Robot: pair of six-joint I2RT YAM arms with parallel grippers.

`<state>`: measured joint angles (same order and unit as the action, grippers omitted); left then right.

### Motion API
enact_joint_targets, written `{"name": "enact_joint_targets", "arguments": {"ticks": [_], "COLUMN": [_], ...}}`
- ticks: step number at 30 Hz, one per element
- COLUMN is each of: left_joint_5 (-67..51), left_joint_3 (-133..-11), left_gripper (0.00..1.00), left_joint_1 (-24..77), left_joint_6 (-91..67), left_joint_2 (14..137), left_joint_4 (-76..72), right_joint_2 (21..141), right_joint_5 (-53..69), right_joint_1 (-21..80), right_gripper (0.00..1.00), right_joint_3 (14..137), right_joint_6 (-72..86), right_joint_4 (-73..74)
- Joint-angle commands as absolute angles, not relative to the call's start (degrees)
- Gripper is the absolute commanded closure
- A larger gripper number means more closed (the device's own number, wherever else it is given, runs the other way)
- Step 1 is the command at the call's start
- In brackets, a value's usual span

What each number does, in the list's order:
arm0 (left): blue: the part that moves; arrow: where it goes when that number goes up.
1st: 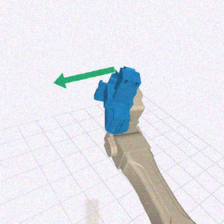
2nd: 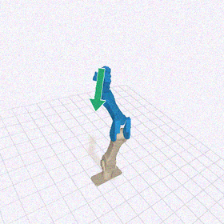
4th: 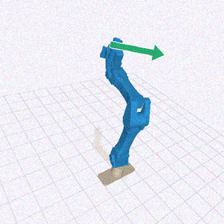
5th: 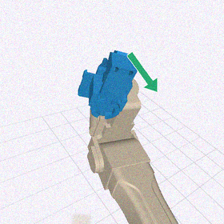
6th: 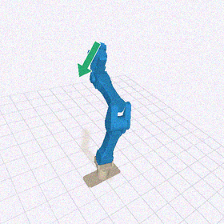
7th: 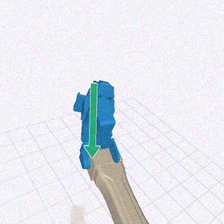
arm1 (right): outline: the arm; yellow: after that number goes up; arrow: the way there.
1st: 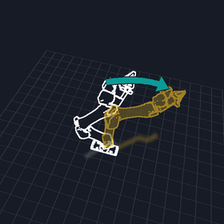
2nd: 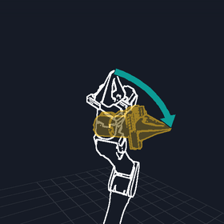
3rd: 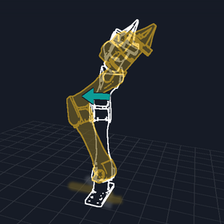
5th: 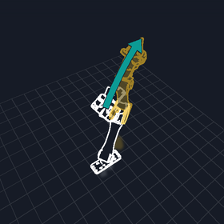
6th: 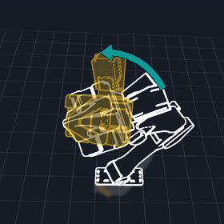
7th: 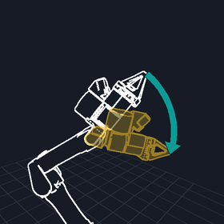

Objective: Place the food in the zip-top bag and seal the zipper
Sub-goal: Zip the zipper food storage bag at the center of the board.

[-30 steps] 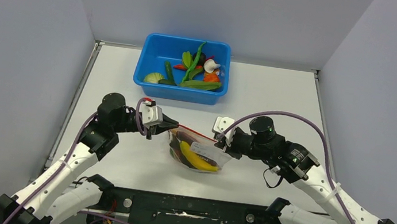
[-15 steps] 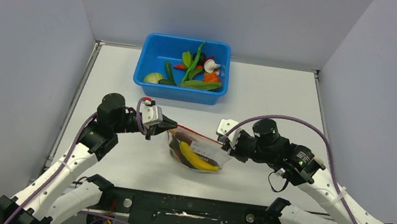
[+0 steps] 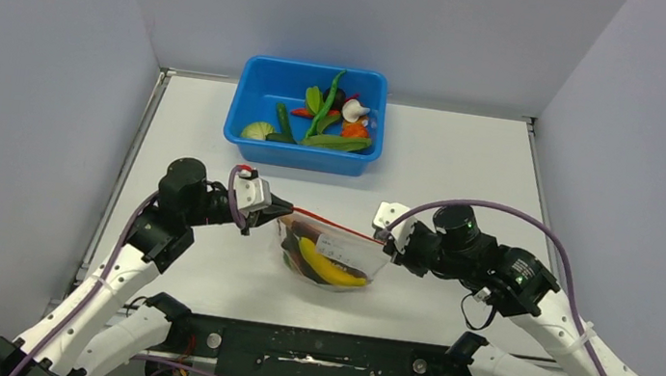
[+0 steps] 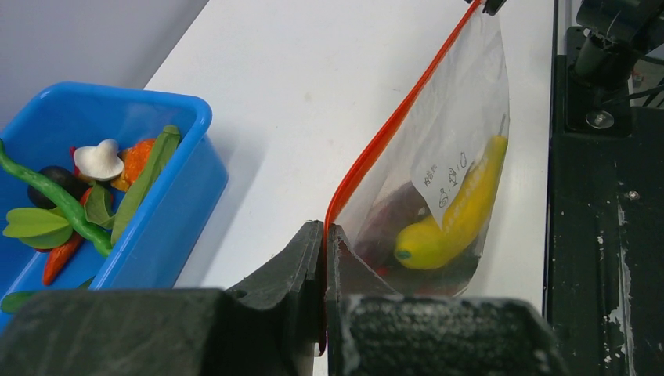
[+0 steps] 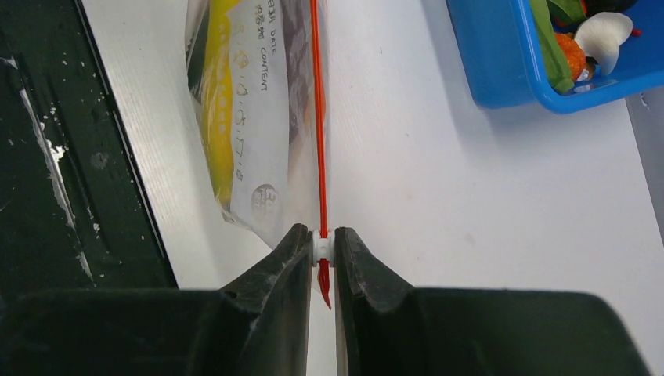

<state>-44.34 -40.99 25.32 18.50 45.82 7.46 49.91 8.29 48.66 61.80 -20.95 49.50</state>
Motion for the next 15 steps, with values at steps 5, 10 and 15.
{"name": "enact_joint_targets", "arguments": {"ticks": [5,10,15], "left_joint_5": [-39.1,-37.3,-36.3], "left_joint_3": [-46.4,-46.8,-46.7], "left_gripper": [1.00,1.00,1.00], "left_joint_1": [24.0,23.9,23.7], "left_joint_6": [21.8,22.2,22.0], "left_joint_2": [44.1,44.5,43.9], "left_joint_4": [8.9,10.3,10.4], "right_joint_2": [47.2,46.4,46.1], "right_joint_5": [1.4,-0.6,-1.0], "right_joint_1": [47.8,47.8,47.8], "right_gripper": [1.00,1.00,1.00], "right_joint_3": [65.1,65.4,65.6], "right_joint_6": [-20.1,-19.6,-18.8], "right_joint_4": [57.7,59.7,60.3]}}
